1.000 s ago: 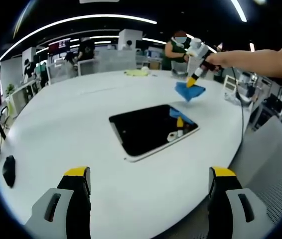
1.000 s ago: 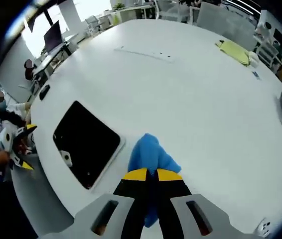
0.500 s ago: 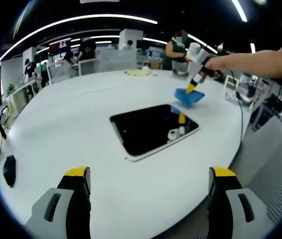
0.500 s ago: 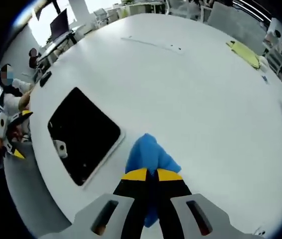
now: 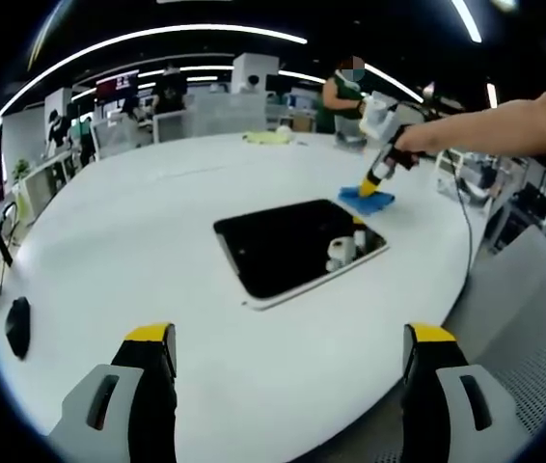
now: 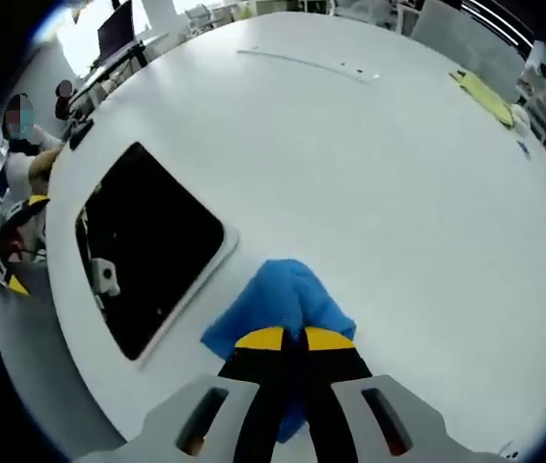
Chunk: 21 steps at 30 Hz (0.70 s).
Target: Wipe the mirror surface with the cleaning cloth until all visible marks leave the cleaned area.
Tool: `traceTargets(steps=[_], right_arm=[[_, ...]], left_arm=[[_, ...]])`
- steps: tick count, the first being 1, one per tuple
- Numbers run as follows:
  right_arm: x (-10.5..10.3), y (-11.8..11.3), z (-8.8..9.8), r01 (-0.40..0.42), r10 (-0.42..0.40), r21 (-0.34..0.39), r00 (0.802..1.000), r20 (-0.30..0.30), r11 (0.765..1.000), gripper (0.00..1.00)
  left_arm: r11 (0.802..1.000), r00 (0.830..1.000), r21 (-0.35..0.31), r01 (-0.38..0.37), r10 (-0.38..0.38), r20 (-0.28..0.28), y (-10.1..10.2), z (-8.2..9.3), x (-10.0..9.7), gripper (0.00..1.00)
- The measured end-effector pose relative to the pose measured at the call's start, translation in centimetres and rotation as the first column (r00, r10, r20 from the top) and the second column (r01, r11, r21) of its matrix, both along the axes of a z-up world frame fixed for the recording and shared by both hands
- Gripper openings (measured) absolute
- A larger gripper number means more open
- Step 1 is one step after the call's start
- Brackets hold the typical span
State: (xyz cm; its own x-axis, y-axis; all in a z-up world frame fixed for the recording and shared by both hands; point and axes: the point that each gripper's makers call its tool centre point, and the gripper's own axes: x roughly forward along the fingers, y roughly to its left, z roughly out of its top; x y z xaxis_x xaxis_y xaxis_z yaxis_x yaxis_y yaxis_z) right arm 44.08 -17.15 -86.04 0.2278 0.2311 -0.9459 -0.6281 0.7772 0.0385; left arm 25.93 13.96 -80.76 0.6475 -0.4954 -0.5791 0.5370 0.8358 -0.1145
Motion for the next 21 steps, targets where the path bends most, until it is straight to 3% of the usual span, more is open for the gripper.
traceTargets(steps=[9, 15, 21], right_arm=[[0.0, 0.0, 0.1, -0.022, 0.022, 0.031, 1.000, 0.017, 0.999, 0.03], [0.1, 0.2, 0.7, -0.045, 0.043, 0.040, 0.997, 0.059, 0.998, 0.18], [0.0, -0.1, 1.9, -0.045, 0.040, 0.059, 0.995, 0.088, 0.997, 0.24]], left_arm=[[1.000, 1.000, 0.002, 0.001, -0.001, 0.002, 0.0, 0.0, 0.0, 0.99], [1.000, 1.000, 0.003, 0.002, -0.002, 0.004, 0.0, 0.0, 0.0, 0.99], [1.000, 1.000, -0.001, 0.002, -0.002, 0.008, -0.1, 0.1, 0.0, 0.99]])
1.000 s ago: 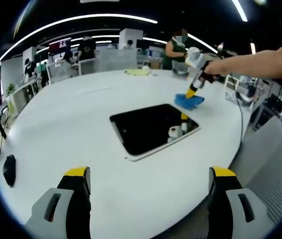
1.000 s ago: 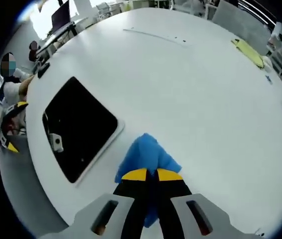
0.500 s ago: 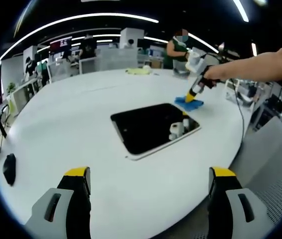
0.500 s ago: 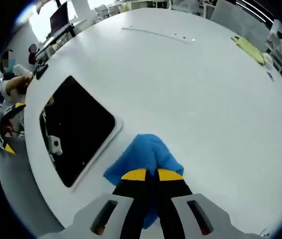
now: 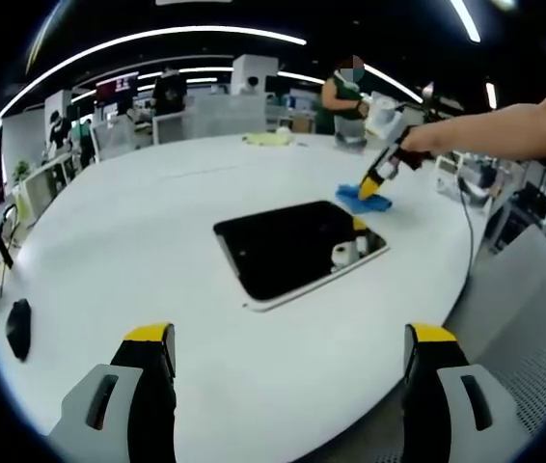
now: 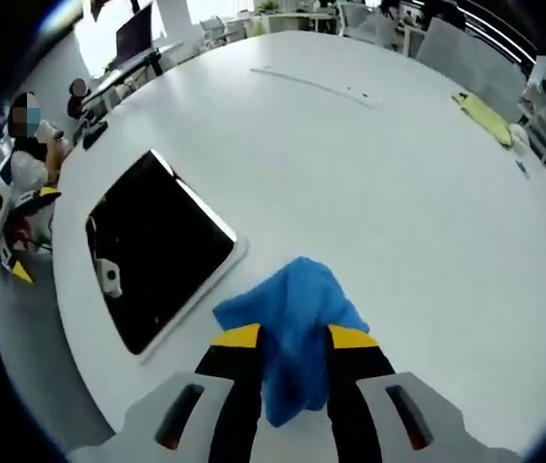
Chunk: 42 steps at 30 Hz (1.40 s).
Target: Wipe the mirror surface with the cleaning cloth until all visible marks leave the cleaned area.
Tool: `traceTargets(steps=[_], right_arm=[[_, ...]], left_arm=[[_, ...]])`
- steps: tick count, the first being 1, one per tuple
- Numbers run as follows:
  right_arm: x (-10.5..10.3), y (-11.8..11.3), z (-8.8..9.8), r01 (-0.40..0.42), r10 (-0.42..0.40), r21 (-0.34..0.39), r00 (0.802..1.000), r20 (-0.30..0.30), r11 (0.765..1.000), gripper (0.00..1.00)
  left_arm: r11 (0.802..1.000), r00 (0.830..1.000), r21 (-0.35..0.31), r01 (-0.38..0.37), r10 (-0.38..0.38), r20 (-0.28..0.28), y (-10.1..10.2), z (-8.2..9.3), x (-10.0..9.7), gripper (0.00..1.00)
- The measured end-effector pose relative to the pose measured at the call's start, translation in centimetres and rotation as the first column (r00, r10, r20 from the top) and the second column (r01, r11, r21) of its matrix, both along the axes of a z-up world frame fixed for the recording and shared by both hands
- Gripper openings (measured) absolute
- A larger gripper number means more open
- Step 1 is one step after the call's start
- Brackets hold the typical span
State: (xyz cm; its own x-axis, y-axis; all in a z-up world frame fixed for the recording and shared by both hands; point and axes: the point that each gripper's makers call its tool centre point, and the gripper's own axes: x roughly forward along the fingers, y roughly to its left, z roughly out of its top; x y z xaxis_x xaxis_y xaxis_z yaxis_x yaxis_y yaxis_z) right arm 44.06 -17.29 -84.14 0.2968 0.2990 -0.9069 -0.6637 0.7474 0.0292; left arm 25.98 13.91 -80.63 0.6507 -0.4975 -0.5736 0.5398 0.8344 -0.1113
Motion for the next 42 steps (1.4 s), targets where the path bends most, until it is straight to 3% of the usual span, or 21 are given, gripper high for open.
traceTargets(steps=[8, 13, 16, 21, 24, 32, 42], right_arm=[[-0.1, -0.5, 2.7, 0.011, -0.015, 0.042, 0.996, 0.090, 0.999, 0.35], [-0.5, -0.6, 4.8, 0.015, -0.033, 0.097, 0.983, 0.179, 0.995, 0.49], [-1.0, -0.3, 6.0, 0.006, -0.044, 0.146, 0.965, 0.258, 0.989, 0.59], [-3.1, -0.1, 6.3, 0.037, -0.103, 0.215, 0.947, 0.304, 0.976, 0.77], [-4.6, -0.3, 5.8, 0.032, -0.103, 0.215, 0.939, 0.329, 0.976, 0.82], [-7.5, -0.4, 5.7, 0.044, -0.161, 0.311, 0.917, 0.364, 0.949, 0.89], [-10.5, -0.4, 5.7, 0.069, -0.207, 0.343, 0.900, 0.383, 0.937, 0.95]], left_arm=[[1.000, 1.000, -0.025, -0.014, 0.014, 0.016, 0.0, 0.4, 0.3, 0.99], [0.998, 0.999, -0.056, -0.026, 0.027, 0.027, 0.0, 0.8, 0.4, 0.99], [0.997, 0.999, -0.066, -0.030, 0.032, 0.039, 0.0, 1.1, 0.5, 0.99], [0.996, 0.997, -0.075, -0.054, 0.057, 0.046, 0.4, 1.3, 0.7, 0.99], [0.996, 0.997, -0.068, -0.055, 0.058, 0.051, 0.5, 1.2, 0.8, 0.99], [0.996, 0.997, -0.074, -0.039, 0.044, 0.060, 0.1, 1.4, 0.7, 0.99], [0.996, 0.997, -0.082, -0.035, 0.040, 0.068, 0.0, 1.6, 0.7, 0.99]])
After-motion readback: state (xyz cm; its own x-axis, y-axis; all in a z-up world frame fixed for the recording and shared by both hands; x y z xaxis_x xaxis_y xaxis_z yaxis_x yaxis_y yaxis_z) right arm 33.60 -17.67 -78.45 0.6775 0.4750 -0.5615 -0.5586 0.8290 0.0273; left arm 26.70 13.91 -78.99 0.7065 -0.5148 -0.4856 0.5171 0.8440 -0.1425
